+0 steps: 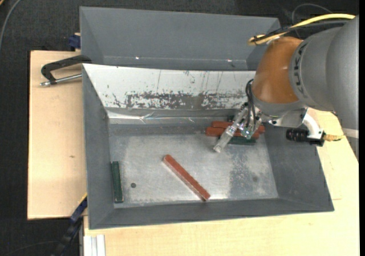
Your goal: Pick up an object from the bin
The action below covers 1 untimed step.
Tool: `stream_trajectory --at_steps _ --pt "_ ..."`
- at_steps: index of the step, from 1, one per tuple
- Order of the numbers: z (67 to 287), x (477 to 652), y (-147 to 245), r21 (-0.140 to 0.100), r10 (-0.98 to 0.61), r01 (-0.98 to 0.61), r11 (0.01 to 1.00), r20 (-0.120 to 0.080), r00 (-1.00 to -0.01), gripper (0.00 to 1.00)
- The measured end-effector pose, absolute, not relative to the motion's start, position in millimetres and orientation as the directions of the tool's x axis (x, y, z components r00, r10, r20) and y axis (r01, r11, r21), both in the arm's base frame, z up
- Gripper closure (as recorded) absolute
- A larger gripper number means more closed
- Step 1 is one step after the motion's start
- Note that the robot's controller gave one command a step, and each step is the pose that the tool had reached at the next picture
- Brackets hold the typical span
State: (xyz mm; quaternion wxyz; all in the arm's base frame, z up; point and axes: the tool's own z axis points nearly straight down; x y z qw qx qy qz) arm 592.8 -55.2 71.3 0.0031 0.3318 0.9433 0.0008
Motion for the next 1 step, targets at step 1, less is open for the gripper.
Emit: stream_trajectory --at_steps 1 --pt "72.3 591.9 -53.0 0.001 0.624 0.624 0.782 0.005 -0.782 1.0"
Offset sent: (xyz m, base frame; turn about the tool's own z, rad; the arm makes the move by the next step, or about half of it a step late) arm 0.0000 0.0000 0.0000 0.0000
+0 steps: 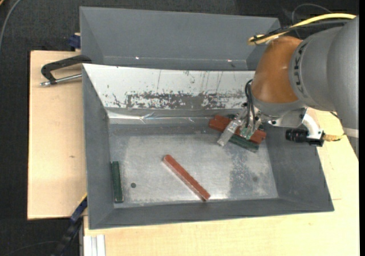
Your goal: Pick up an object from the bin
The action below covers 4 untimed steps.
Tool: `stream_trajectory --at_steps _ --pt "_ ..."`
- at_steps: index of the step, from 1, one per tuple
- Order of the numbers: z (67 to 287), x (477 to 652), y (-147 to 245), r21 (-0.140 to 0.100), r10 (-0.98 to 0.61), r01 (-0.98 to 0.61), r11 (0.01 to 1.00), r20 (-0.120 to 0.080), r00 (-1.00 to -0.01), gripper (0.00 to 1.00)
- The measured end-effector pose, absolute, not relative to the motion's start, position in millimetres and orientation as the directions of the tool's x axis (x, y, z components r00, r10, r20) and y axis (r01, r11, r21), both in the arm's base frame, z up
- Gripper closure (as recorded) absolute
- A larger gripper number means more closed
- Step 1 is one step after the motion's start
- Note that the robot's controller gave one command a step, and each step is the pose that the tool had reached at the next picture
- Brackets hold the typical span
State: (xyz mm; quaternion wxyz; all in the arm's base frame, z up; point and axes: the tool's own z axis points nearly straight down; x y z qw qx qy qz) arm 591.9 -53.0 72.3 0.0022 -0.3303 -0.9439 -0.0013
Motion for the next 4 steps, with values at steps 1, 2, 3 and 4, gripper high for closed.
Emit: stream_trajectory --at_steps 1,2,3,4 --pt "215 589.3 -56 0.009 0.68 0.68 0.733 -0.011 -0.733 1.0" --pt "152 574.6 20 0.001 0.598 0.598 0.802 0.002 -0.802 1.0" --pt "152 575.0 19 0.001 0.599 0.599 0.801 0.0 -0.801 0.0" --pt "173 541.2 76 0.003 0.492 0.492 0.871 0.002 -0.871 0.0"
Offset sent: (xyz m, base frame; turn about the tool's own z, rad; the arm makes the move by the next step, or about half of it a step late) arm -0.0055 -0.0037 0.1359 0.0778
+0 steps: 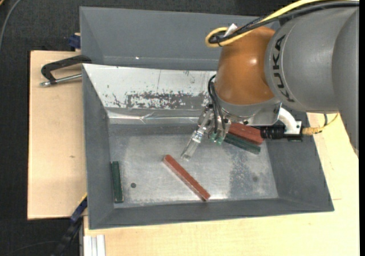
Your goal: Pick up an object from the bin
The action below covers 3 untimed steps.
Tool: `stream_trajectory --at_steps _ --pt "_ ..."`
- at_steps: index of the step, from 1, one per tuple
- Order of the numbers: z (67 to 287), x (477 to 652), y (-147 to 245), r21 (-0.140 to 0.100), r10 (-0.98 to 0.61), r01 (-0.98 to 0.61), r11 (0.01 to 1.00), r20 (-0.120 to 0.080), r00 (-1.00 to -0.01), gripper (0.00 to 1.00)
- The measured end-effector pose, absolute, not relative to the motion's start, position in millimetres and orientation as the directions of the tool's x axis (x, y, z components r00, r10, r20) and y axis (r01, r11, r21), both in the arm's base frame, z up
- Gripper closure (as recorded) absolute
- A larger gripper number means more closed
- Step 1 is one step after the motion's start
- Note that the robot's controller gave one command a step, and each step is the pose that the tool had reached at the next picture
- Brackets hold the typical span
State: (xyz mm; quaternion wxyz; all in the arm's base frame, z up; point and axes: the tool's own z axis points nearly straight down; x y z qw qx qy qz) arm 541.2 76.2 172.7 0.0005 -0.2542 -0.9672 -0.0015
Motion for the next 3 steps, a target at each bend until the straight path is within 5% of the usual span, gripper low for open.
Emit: stream_trajectory --at_steps 1,2,3 --pt "68 508.3 105 -0.002 0.43 0.43 0.903 0.005 -0.903 0.0" --pt "70 510.3 104 0.001 0.431 0.431 0.902 0.0 -0.902 1.0" --pt "212 515.1 119 0.003 0.409 0.409 0.913 -0.003 -0.913 1.0"
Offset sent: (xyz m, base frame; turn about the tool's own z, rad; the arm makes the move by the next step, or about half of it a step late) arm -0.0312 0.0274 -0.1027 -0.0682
